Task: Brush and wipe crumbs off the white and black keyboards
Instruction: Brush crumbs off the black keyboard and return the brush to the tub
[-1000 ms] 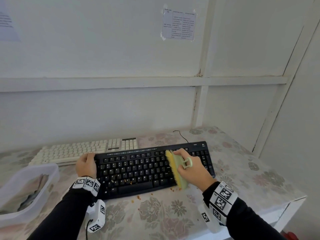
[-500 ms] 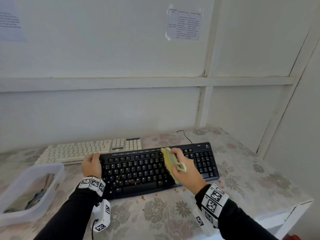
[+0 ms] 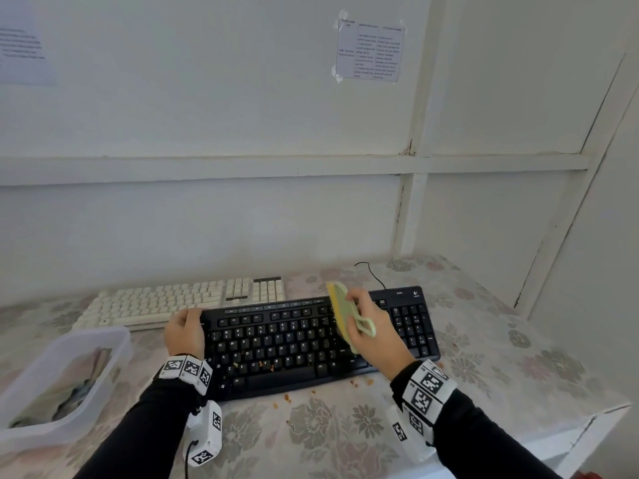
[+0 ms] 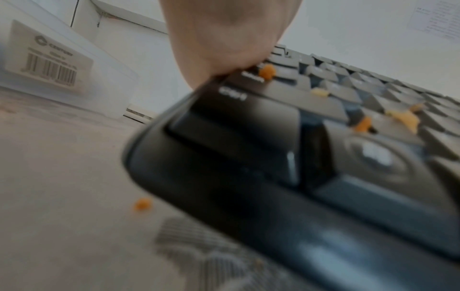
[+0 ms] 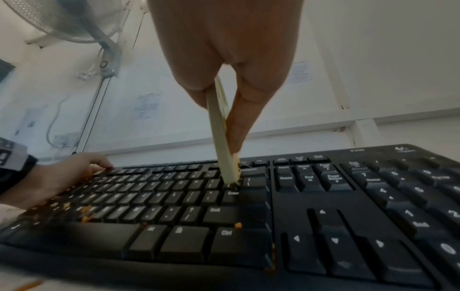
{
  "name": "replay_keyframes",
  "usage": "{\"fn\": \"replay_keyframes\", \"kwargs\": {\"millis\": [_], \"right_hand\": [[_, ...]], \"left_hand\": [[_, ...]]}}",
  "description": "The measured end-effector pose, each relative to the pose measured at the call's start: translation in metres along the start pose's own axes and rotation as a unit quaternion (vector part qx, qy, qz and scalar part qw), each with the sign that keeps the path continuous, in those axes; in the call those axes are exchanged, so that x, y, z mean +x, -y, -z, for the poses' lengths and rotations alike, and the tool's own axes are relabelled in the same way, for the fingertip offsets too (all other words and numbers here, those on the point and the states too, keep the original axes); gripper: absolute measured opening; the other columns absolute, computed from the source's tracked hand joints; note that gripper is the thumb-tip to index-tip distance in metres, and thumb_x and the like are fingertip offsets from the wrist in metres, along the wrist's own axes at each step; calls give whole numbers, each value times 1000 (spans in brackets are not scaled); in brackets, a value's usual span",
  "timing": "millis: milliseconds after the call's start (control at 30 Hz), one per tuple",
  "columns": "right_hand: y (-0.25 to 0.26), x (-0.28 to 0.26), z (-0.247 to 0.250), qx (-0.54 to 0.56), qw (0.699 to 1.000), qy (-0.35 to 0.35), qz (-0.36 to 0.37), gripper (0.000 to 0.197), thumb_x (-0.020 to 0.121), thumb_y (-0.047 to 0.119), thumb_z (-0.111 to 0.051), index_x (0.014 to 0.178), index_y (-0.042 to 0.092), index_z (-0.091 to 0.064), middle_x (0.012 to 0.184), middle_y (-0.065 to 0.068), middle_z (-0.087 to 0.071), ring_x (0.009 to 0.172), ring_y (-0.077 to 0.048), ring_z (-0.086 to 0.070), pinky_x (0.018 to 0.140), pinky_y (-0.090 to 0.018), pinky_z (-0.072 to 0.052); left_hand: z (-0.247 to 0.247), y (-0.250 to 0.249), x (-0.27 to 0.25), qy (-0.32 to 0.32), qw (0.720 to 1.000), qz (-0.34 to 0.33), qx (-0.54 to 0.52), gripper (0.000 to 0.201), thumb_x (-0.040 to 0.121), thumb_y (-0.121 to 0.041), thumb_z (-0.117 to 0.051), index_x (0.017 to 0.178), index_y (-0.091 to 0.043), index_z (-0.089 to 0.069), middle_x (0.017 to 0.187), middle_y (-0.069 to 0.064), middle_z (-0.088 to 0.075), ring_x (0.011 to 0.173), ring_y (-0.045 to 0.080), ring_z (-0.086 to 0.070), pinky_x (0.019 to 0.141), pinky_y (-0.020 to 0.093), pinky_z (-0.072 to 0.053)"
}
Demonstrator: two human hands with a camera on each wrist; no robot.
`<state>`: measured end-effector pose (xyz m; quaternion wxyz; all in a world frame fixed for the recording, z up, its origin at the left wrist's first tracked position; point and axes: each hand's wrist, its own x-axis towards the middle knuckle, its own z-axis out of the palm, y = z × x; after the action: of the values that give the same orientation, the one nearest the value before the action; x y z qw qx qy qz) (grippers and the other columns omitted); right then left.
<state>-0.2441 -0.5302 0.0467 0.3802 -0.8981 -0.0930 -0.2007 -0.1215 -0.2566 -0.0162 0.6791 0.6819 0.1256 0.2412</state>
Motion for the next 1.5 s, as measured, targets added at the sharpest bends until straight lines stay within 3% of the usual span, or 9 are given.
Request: {"fn": "replay_keyframes", "kwargs": {"millis": [200, 333, 433, 533, 633, 833, 1000, 1300, 1500], "right_hand": [[2, -5, 15, -48, 989, 98, -98, 30, 85, 1, -47, 102, 23, -37, 57, 3, -43, 39, -6, -36, 36, -16, -32], [10, 5, 18, -13, 997, -36, -63, 24, 90, 4, -48, 101, 22, -37, 59, 4, -47, 39, -5, -43, 39, -12, -35], [8, 11, 5, 4, 994, -107, -14, 25, 91, 3, -48, 112, 12, -41, 79, 7, -52, 51, -1, -50, 47, -9, -40], [7, 9, -3, 4, 998, -61, -34, 28, 89, -1, -46, 112, 15, -37, 73, 4, -51, 53, -11, -49, 46, -14, -40], [6, -1, 1, -5, 997, -10, -72, 35, 84, -3, -49, 104, 22, -36, 59, 5, -43, 43, -3, -40, 39, -14, -35], [6, -8, 21, -18, 990, 25, -137, 27, 78, 4, -58, 95, 17, -42, 67, 2, -50, 51, -6, -44, 41, -10, -37], [6, 6, 12, 19, 990, -129, -49, 30, 89, 4, -50, 115, 13, -38, 79, 4, -57, 57, -12, -58, 47, -16, -45], [1, -10, 14, -50, 991, 43, -112, 29, 81, 0, -52, 98, 21, -40, 54, 4, -43, 37, -4, -36, 37, -13, -32], [34, 16, -1, 10, 999, -46, -22, 28, 91, 4, -50, 113, 18, -40, 68, 3, -56, 48, -12, -54, 40, -15, -43]], "left_hand": [[0, -3, -1, 2, 1000, 4, -3, 32, 89, -7, -49, 58, -12, -50, 58, 7, -43, 55, 15, -37, 54, 27, -31], [0, -1, 1, 0, 1000, 10, -4, 28, 89, -7, -49, 61, -9, -49, 60, 8, -43, 57, 16, -37, 54, 28, -31], [0, -3, -1, -6, 1000, 8, -1, 29, 89, -6, -48, 60, -10, -46, 58, 6, -40, 55, 14, -34, 53, 26, -29], [0, -4, -1, -6, 1000, 12, -2, 30, 88, -6, -49, 59, -13, -45, 57, 6, -39, 55, 15, -33, 52, 28, -27], [1, -3, 0, -6, 1000, 13, 3, 32, 87, -6, -49, 57, -14, -44, 57, 6, -38, 56, 15, -32, 53, 28, -26], [0, -7, -5, -7, 1000, 9, -2, 24, 89, -6, -48, 66, -10, -45, 57, 6, -35, 53, 13, -29, 50, 26, -25], [1, -7, -3, -5, 1000, 10, -3, 31, 89, -6, -48, 60, -14, -42, 57, 5, -37, 53, 12, -31, 41, 15, -26], [1, -2, 1, -1, 1000, 11, -27, 17, 86, -6, -49, 70, -7, -51, 58, 5, -39, 55, 14, -34, 53, 28, -29], [0, -1, 1, 0, 999, 20, -32, 31, 87, -5, -48, 58, -14, -45, 58, 4, -39, 55, 13, -34, 53, 27, -30]]}}
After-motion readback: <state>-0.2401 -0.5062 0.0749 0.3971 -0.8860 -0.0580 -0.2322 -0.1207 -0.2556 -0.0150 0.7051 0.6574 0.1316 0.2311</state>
